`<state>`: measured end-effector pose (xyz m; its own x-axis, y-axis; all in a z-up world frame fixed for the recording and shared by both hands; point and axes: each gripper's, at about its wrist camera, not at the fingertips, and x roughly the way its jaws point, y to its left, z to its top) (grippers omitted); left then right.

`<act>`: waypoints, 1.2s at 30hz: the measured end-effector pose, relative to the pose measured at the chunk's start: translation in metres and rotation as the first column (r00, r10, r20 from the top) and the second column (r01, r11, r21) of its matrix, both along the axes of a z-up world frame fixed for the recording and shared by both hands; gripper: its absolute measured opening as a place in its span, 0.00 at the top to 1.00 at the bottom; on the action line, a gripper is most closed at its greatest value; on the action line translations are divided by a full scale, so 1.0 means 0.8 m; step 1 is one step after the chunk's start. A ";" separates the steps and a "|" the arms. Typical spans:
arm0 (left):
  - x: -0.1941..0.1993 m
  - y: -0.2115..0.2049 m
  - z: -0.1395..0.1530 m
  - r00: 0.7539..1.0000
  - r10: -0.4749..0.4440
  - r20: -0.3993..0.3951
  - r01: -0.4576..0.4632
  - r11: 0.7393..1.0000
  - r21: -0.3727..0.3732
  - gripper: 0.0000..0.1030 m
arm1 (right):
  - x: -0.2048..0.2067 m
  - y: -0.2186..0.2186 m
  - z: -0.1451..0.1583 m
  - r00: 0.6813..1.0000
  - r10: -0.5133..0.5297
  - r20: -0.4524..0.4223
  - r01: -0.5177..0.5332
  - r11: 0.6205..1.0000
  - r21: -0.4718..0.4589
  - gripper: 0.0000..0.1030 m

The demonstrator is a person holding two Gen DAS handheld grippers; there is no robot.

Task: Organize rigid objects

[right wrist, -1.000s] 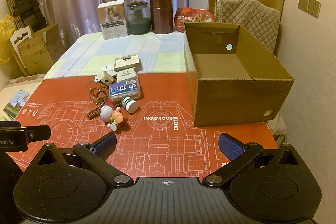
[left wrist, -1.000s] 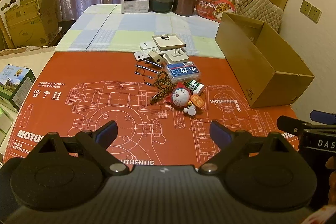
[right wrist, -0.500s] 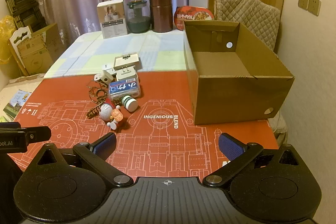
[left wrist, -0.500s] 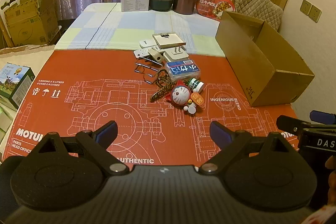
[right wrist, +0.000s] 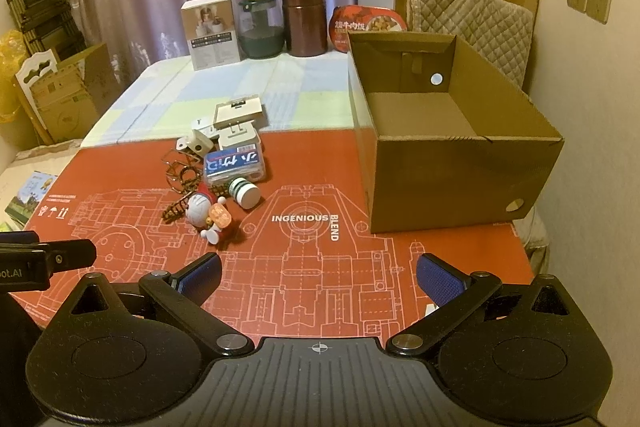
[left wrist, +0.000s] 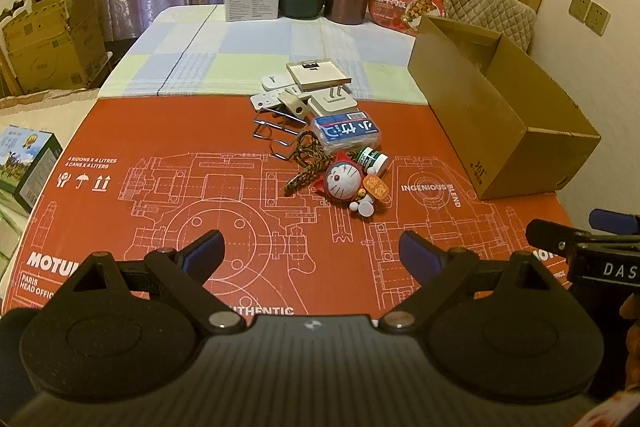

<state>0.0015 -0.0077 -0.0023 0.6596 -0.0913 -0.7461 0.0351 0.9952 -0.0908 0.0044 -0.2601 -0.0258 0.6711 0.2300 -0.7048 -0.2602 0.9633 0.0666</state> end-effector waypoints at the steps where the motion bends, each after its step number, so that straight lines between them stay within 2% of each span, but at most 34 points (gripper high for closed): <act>1: 0.003 0.000 -0.002 1.000 -0.010 0.000 0.010 1.000 0.006 0.12 | 0.001 -0.001 -0.001 1.000 -0.001 0.000 0.001 1.000 0.000 0.02; 5: 0.017 -0.001 -0.011 0.999 -0.052 0.003 0.051 0.998 0.036 0.12 | 0.008 -0.003 -0.006 1.000 -0.004 -0.002 0.004 1.000 0.000 0.02; 11: 0.053 -0.011 -0.038 0.983 -0.185 0.004 0.184 0.979 0.092 0.12 | 0.025 -0.001 -0.020 0.999 0.037 -0.008 -0.037 0.999 0.004 0.02; 14: 0.073 -0.019 -0.051 0.957 -0.289 0.007 0.286 0.952 0.110 0.12 | 0.036 0.001 -0.030 0.998 0.055 -0.014 -0.054 0.998 0.016 0.02; 17: 0.093 -0.030 -0.068 0.922 -0.388 0.009 0.383 0.913 0.139 0.12 | 0.049 0.005 -0.041 0.996 0.083 -0.025 -0.082 0.996 0.024 0.03; 19: 0.103 -0.039 -0.080 0.905 -0.425 0.014 0.416 0.892 0.176 0.12 | 0.057 0.008 -0.047 0.995 0.094 -0.025 -0.094 0.995 0.020 0.04; 21: 0.112 -0.043 -0.094 0.890 -0.455 0.012 0.443 0.872 0.206 0.12 | 0.067 0.010 -0.054 0.994 0.101 -0.033 -0.101 0.995 0.016 0.15; 24: 0.126 -0.049 -0.115 0.876 -0.482 0.002 0.470 0.855 0.219 0.12 | 0.082 0.011 -0.067 0.994 0.098 -0.053 -0.098 0.995 0.011 0.17; 29: 0.142 -0.058 -0.137 0.864 -0.504 0.015 0.487 0.842 0.229 0.14 | 0.098 0.012 -0.081 0.992 0.098 -0.074 -0.098 0.995 0.011 0.19; 36: 0.156 -0.068 -0.151 0.856 -0.516 0.032 0.491 0.831 0.261 0.31 | 0.110 0.014 -0.095 0.991 0.095 -0.094 -0.095 0.995 -0.006 0.19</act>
<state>0.1260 -0.0624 -0.1234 0.6401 -0.2614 -0.7225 0.5332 0.8282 0.1728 0.0926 -0.2490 -0.1014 0.5772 0.2820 -0.7663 -0.3436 0.9352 0.0853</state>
